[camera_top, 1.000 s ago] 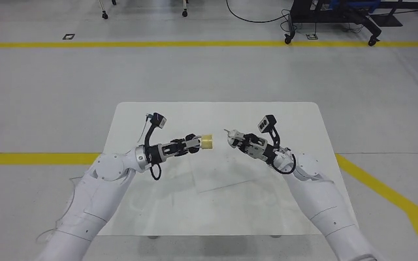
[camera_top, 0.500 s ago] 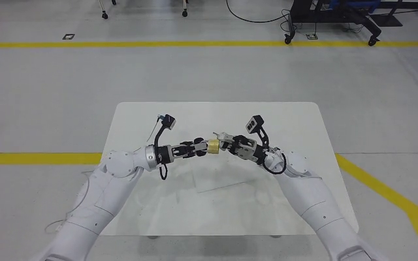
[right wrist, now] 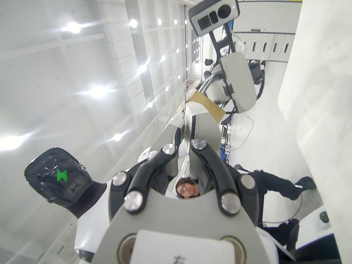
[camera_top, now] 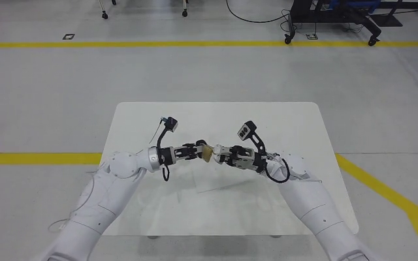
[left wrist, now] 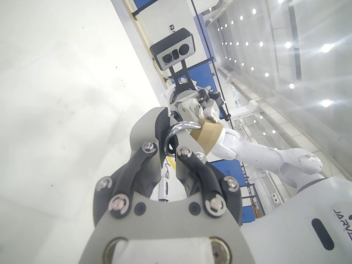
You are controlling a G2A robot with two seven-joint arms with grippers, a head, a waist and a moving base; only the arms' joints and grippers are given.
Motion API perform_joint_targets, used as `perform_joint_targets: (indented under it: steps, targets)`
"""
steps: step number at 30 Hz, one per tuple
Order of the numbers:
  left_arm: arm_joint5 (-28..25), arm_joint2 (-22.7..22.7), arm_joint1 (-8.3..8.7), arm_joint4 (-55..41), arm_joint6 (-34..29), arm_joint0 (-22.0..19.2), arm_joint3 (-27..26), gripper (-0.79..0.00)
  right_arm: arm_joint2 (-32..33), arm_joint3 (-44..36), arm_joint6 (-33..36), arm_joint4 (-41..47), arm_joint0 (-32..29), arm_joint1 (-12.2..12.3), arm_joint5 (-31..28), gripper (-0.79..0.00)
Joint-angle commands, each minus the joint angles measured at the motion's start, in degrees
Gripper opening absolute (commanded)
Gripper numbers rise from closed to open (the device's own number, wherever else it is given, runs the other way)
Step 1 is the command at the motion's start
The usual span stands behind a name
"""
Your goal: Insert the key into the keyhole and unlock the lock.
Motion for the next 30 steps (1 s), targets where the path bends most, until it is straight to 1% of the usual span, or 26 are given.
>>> perform_joint_targets:
  steps: [1, 4, 7, 9, 11, 14, 16, 19, 21, 30]
  targets:
    - [0.11, 0.00, -0.19, -2.39, -1.87, -0.48, 1.71, -0.785, 0.06, -0.37, 0.43, -0.35, -0.15, -0.04, -0.15, -0.785]
    - [-0.01, 0.26, -0.57, -5.53, -4.72, -1.25, 3.97, -0.785, 1.23, -0.75, 1.11, 0.41, -0.61, 0.06, -1.46, -0.785]
    - [0.60, 0.26, -1.05, -11.72, -10.10, -1.97, 6.60, -0.785, 3.14, -1.09, 1.34, 1.46, -1.42, 0.34, -3.25, -0.785]
    - [1.77, 0.15, -1.41, -16.07, -14.11, -2.78, 9.10, -0.785, 4.64, -1.39, 0.07, 1.15, -2.11, 0.58, -5.53, -0.785]
    - [3.56, 0.11, -1.95, -21.07, -18.30, -3.63, 11.80, -0.785, 5.83, -2.17, -2.20, -0.40, -3.14, 0.81, -8.02, -0.785]
    - [8.23, 0.21, -3.00, -29.21, -25.87, -5.28, 16.18, -0.785, 7.54, -3.78, -3.73, -2.43, -4.38, 1.24, -10.20, -0.785]
    - [10.75, 0.97, -3.70, -30.53, -28.52, -7.01, 18.92, -0.785, 8.68, -4.93, -6.38, -4.91, -5.52, 1.51, -12.56, -0.785]
    - [11.63, 2.21, -4.77, -30.30, -29.40, -9.07, 22.54, -0.785, 10.13, -6.89, -12.10, -8.26, -7.47, 1.78, -14.46, -0.785]
    - [11.63, 2.21, -4.77, -30.30, -29.40, -9.07, 22.54, -0.785, 10.82, -8.31, -14.15, -9.83, -8.47, 1.94, -14.55, -0.785]
    - [11.63, 2.21, -4.77, -30.30, -29.40, -9.07, 22.54, -0.785, 11.29, -9.02, -14.63, -10.24, -9.01, 2.06, -14.18, -0.785]
